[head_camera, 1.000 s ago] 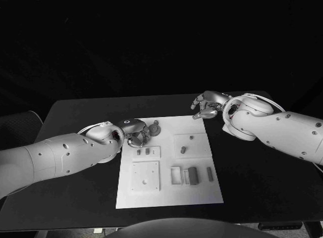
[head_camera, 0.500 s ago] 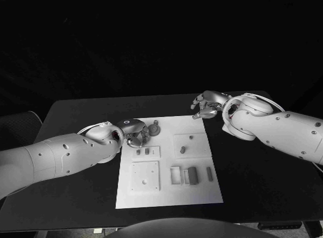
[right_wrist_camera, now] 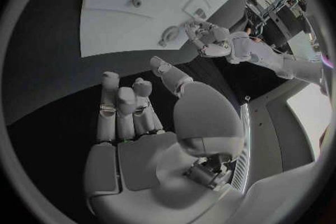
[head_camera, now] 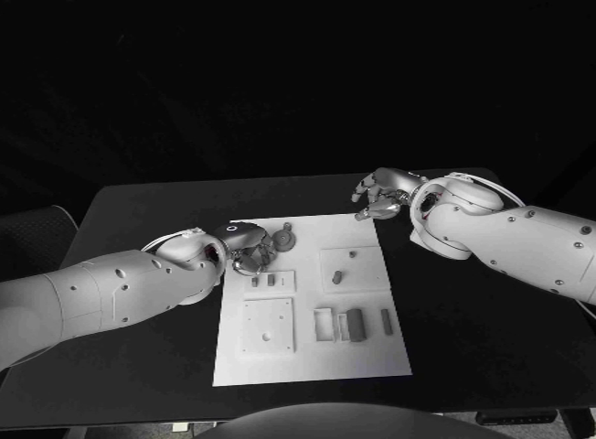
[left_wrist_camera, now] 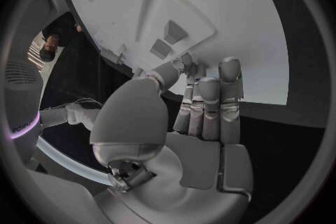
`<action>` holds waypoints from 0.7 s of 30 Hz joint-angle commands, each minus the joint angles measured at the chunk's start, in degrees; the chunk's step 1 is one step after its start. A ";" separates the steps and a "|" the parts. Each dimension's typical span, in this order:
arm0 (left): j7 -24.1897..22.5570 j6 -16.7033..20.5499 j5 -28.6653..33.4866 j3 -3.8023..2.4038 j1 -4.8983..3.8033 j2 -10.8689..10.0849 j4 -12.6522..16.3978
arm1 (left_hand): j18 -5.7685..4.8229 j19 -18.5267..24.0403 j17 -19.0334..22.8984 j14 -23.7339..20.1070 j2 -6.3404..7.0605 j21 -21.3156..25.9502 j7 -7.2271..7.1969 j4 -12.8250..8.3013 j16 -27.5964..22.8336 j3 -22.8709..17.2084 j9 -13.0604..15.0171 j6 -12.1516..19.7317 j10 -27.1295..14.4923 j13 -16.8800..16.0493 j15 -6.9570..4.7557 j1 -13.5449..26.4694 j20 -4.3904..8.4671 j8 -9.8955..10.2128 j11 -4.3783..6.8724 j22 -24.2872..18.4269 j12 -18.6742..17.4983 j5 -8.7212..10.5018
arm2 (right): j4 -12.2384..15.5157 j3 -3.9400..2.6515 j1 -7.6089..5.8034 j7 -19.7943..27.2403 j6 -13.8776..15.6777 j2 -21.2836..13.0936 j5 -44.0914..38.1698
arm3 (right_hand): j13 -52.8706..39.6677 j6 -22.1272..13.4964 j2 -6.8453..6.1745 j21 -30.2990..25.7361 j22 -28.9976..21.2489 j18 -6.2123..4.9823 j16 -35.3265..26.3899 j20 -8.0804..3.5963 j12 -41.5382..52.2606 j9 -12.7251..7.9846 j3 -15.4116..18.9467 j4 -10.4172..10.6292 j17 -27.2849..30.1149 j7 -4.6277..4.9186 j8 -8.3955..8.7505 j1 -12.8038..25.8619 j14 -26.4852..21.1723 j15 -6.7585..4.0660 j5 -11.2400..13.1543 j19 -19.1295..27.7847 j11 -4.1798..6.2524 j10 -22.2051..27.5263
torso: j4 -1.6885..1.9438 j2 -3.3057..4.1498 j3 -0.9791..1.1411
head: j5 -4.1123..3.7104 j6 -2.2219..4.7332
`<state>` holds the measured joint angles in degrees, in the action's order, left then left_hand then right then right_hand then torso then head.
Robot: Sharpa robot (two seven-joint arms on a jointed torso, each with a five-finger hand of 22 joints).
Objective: Assemble the parts on the task board
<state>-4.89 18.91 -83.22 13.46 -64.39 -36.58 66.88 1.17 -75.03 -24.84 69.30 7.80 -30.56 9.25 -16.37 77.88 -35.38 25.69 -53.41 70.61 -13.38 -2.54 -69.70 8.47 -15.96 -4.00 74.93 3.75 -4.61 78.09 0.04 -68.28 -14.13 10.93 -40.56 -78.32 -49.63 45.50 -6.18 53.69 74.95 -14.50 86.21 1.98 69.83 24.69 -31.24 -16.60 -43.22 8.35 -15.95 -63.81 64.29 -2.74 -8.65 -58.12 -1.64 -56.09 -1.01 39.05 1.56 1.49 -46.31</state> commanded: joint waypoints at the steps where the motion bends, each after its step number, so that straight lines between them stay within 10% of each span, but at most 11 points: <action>1: -0.40 -0.48 1.19 0.07 0.14 0.02 0.08 | 6.37 0.28 -0.07 -0.43 0.80 0.33 -0.02 0.09 0.10 0.50 -0.14 0.73 -0.77 0.14 0.38 0.30 -0.42 0.34 -0.39 1.11 -0.10 0.19 | 0.02 -0.02 0.02 0.27 -0.60 0.02 -0.24 | 0.07 1.88 0.07 -0.37 0.97 -0.50 0.11 -0.16 0.32 -0.06 0.08 0.06 0.10 1.56 0.27 0.32 -0.09 0.10 -0.06 0.10 -1.84 2.80 | -0.01 -0.02 0.03 | 0.02 0.06; 21: -0.28 0.51 1.39 0.06 0.14 -0.11 -0.08 | 7.01 1.15 0.06 -1.66 1.55 1.04 0.34 0.23 -0.07 1.12 -0.39 2.28 -3.50 0.25 1.32 0.35 -1.42 0.77 -1.34 1.02 0.01 0.17 | -0.01 -0.02 0.02 0.16 -0.95 0.00 -0.24 | 0.09 1.89 0.08 -0.37 0.97 -0.50 0.11 -0.15 0.33 -0.06 0.09 0.07 0.10 1.56 0.26 0.38 -0.09 0.10 -0.06 0.10 -1.84 2.81 | 0.01 -0.01 0.02 | 0.01 0.06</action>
<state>-4.99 19.13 -82.14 13.45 -64.36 -36.69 66.80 1.32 -73.91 -24.86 68.07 8.75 -29.71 9.37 -16.13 77.88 -34.50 25.35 -51.45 67.54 -13.14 -1.32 -69.21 7.35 -15.26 -5.39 74.91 3.99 -4.61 78.06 0.04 -68.28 -14.15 10.76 -40.58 -78.32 -49.64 45.48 -6.18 53.68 74.95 -14.21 86.21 1.98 69.83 24.70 -31.24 -16.60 -43.17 8.38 -15.95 -63.81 64.28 -2.74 -8.65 -58.12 -1.64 -56.09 -0.99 39.03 1.57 1.51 -46.22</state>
